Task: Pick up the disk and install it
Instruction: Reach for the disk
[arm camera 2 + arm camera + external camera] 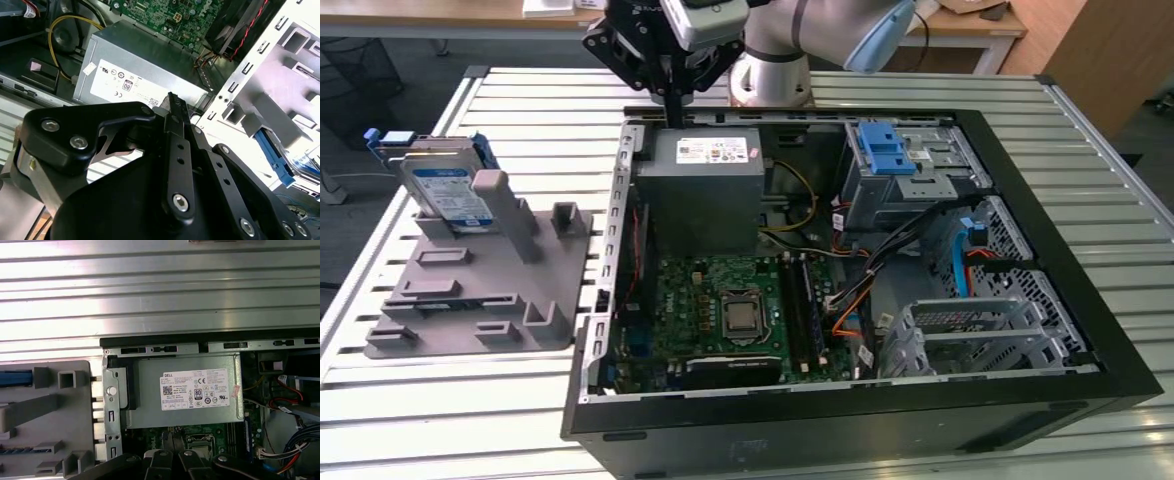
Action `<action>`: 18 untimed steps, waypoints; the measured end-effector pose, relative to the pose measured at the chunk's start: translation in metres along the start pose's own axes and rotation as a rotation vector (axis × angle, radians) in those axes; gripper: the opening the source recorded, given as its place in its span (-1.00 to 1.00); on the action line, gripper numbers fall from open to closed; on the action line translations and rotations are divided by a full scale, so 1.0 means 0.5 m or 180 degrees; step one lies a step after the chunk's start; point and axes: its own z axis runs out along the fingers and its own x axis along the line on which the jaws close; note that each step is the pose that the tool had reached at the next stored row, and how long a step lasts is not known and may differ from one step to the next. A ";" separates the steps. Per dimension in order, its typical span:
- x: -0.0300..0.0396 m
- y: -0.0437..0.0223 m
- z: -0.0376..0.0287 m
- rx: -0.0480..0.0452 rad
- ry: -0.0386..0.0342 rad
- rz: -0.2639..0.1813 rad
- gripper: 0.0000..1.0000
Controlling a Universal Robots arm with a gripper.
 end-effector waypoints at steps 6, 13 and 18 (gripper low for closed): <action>0.004 0.000 0.000 0.0000 0.0001 0.0000 -0.79; 0.011 -0.001 0.002 0.0000 0.0001 0.0000 -0.79; 0.012 -0.001 0.002 0.0000 0.0001 0.0000 -0.79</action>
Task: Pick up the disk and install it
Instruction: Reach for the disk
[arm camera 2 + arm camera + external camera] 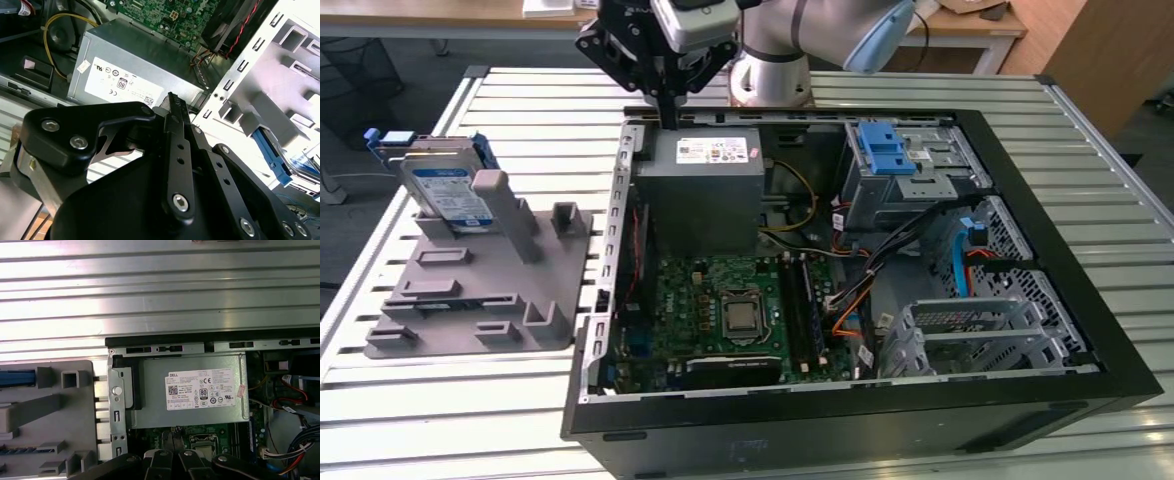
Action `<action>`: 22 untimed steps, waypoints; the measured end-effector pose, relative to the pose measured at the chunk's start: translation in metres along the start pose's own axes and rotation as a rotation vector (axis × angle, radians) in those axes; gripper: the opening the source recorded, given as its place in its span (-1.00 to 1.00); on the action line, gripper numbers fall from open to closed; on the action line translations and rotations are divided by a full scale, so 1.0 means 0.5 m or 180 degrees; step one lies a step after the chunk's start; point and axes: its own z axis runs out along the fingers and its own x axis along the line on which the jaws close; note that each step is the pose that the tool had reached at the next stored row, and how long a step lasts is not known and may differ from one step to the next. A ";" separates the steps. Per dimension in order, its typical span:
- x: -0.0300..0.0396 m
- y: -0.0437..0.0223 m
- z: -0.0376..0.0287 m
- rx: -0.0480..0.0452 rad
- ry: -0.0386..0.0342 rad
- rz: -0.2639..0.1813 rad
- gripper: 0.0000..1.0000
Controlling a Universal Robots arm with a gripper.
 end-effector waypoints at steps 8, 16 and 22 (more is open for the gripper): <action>0.014 -0.001 0.001 0.0000 0.0000 0.0000 -0.79; 0.047 0.001 0.002 0.0000 0.0000 0.0002 -0.79; 0.075 0.002 0.002 0.0000 0.0005 0.0006 -0.79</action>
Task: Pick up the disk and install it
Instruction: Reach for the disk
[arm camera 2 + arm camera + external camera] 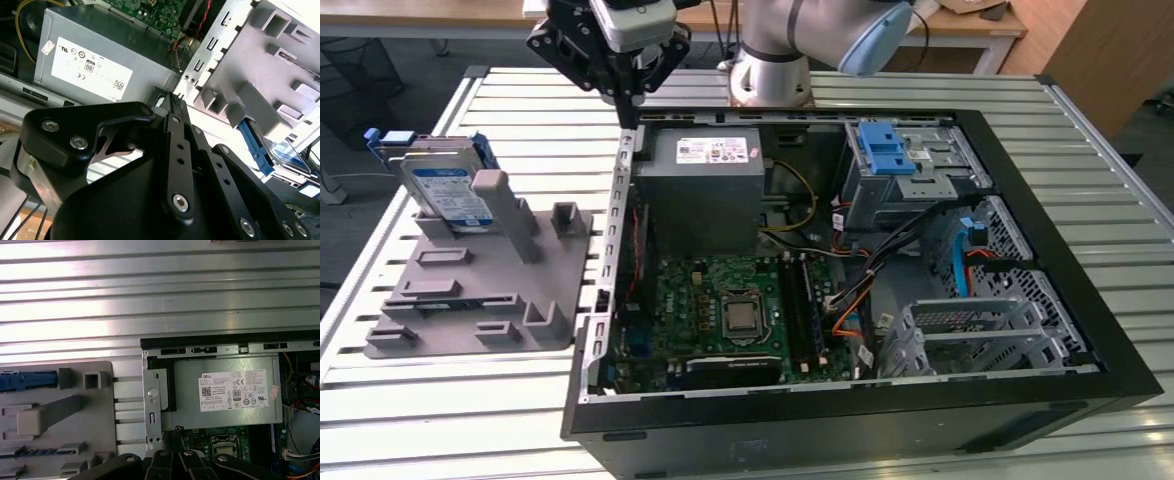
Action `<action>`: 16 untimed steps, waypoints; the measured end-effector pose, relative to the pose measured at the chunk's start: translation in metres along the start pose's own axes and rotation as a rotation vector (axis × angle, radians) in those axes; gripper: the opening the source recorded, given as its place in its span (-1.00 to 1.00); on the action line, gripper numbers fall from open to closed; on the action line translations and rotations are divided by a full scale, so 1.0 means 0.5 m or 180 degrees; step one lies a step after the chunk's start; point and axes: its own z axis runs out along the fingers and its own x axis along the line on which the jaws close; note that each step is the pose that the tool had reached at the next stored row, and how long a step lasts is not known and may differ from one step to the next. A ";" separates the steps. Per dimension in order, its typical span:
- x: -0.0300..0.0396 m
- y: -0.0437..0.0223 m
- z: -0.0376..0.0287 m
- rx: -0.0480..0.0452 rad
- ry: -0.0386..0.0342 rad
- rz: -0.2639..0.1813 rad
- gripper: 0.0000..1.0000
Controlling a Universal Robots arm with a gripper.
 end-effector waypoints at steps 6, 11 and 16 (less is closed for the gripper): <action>0.001 0.000 0.000 0.0000 0.0000 0.0000 -0.79; 0.003 0.000 0.000 0.0000 0.0000 0.0000 -0.79; 0.006 0.000 0.000 0.0000 0.0000 0.0000 -0.79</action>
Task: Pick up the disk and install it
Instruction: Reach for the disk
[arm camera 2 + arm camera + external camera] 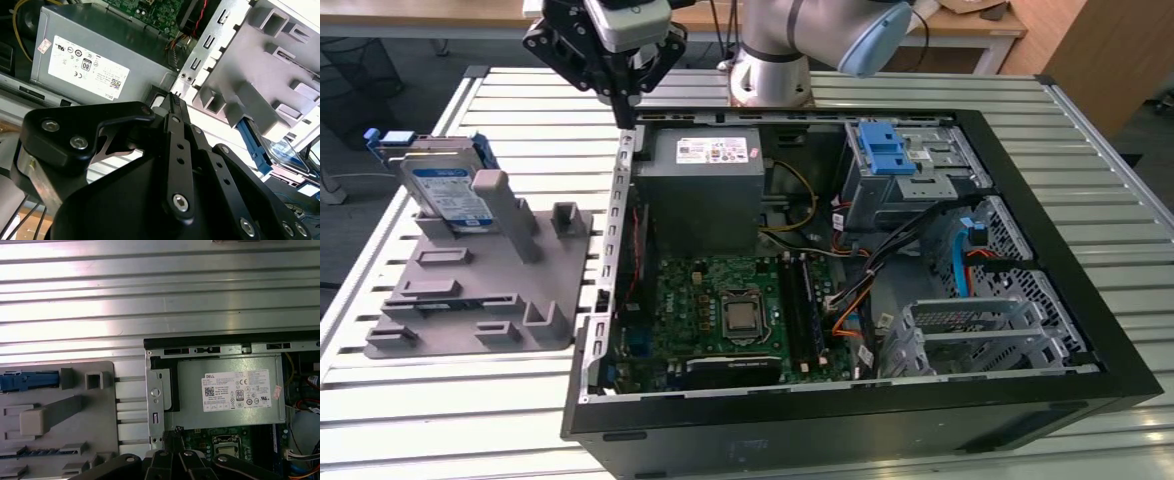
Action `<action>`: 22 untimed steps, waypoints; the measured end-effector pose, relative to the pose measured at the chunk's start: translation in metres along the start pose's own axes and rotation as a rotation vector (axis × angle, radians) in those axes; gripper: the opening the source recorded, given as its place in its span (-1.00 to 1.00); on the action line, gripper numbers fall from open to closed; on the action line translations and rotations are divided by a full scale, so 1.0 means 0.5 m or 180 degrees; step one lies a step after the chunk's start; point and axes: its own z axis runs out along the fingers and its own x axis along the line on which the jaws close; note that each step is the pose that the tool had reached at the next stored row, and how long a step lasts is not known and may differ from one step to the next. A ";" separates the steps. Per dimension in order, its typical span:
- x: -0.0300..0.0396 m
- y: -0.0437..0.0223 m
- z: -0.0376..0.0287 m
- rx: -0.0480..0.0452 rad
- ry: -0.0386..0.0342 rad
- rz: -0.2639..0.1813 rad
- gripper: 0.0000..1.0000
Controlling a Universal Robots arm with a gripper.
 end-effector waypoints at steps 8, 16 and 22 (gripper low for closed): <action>0.010 -0.001 0.000 0.0000 0.0000 0.0000 -0.79; 0.019 -0.002 0.000 0.0000 0.0000 0.0000 -0.79; 0.025 -0.002 0.000 0.0000 0.0000 0.0000 -0.79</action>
